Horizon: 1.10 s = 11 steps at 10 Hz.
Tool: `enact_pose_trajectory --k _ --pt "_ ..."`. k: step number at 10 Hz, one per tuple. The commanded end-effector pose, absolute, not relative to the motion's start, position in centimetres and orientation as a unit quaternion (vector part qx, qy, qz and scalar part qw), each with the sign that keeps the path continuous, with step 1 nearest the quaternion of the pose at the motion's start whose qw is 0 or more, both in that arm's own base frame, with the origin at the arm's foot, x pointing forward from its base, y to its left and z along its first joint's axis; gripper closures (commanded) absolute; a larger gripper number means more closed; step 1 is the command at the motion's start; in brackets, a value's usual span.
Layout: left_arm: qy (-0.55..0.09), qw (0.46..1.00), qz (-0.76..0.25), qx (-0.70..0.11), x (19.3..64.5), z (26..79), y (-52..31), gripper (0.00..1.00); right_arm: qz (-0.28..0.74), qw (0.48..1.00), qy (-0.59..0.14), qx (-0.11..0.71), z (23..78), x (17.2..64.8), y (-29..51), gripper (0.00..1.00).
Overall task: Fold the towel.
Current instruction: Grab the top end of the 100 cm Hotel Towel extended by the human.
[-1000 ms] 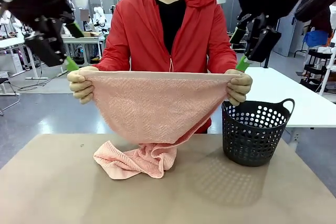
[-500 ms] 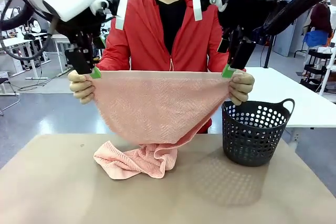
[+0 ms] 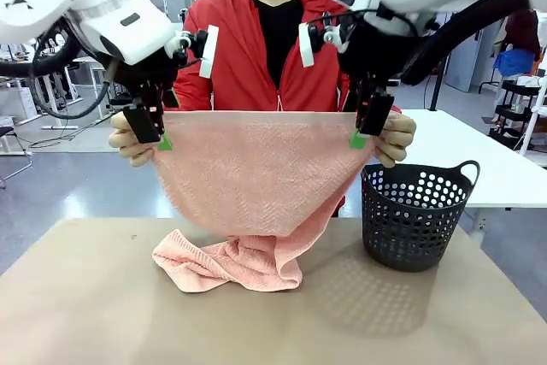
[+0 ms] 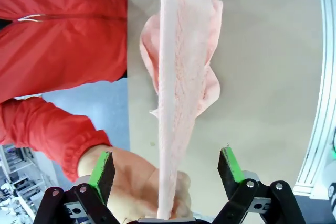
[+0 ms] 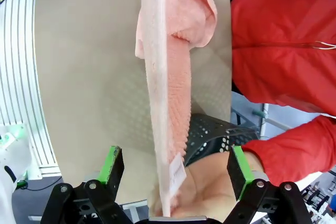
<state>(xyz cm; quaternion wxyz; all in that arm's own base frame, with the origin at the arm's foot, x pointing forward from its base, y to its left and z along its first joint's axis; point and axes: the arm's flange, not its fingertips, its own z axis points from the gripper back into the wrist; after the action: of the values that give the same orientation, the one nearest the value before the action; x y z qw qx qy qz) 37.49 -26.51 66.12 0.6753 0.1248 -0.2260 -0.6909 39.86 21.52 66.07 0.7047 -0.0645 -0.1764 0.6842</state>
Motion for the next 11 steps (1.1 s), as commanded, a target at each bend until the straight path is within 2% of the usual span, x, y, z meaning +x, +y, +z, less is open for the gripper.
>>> enact_pose_trajectory --k 1,2,3,4,5,6,7,8,9,10,11 --pt "-0.228 0.677 -0.694 0.09 38.34 64.63 -26.25 0.0 0.683 0.706 -0.176 -0.06 64.5 40.44 21.72 0.0" --pt "-0.228 0.683 -0.688 0.091 38.48 64.24 -26.03 0.58 0.685 0.705 -0.173 -0.059 63.97 40.38 21.91 0.09" --pt "-0.234 0.682 -0.688 0.082 38.46 64.18 -25.93 0.57 0.687 0.703 -0.173 -0.059 63.67 40.37 22.0 0.52" --pt "-0.234 0.681 -0.69 0.079 38.39 64.2 -25.9 1.0 0.683 0.706 -0.175 -0.065 63.66 40.67 21.85 0.69" --pt "-0.234 0.679 -0.691 0.074 38.47 64.18 -25.87 1.0 0.682 0.707 -0.177 -0.065 63.85 40.59 21.74 1.0" --pt "-0.23 0.68 -0.693 0.066 38.34 64.2 -25.8 1.0 0.681 0.707 -0.178 -0.065 63.99 40.51 21.71 1.0" --pt "-0.226 0.681 -0.694 0.066 38.23 64.27 -25.76 0.85 0.681 0.707 -0.178 -0.064 64.08 40.46 21.74 1.0" --pt "-0.224 0.68 -0.695 0.066 38.14 64.43 -25.75 0.95 0.681 0.707 -0.18 -0.064 64.21 40.49 21.77 0.84" --pt "-0.225 0.679 -0.696 0.066 38.11 64.66 -25.7 1.0 0.681 0.707 -0.181 -0.064 64.38 40.54 21.75 0.95" --pt "-0.227 0.679 -0.695 0.066 38.09 64.86 -25.62 1.0 0.682 0.706 -0.182 -0.063 64.47 40.58 21.73 1.0" --pt "-0.226 0.679 -0.695 0.066 38.09 65.0 -25.63 1.0 0.682 0.706 -0.181 -0.062 64.54 40.64 21.71 1.0"
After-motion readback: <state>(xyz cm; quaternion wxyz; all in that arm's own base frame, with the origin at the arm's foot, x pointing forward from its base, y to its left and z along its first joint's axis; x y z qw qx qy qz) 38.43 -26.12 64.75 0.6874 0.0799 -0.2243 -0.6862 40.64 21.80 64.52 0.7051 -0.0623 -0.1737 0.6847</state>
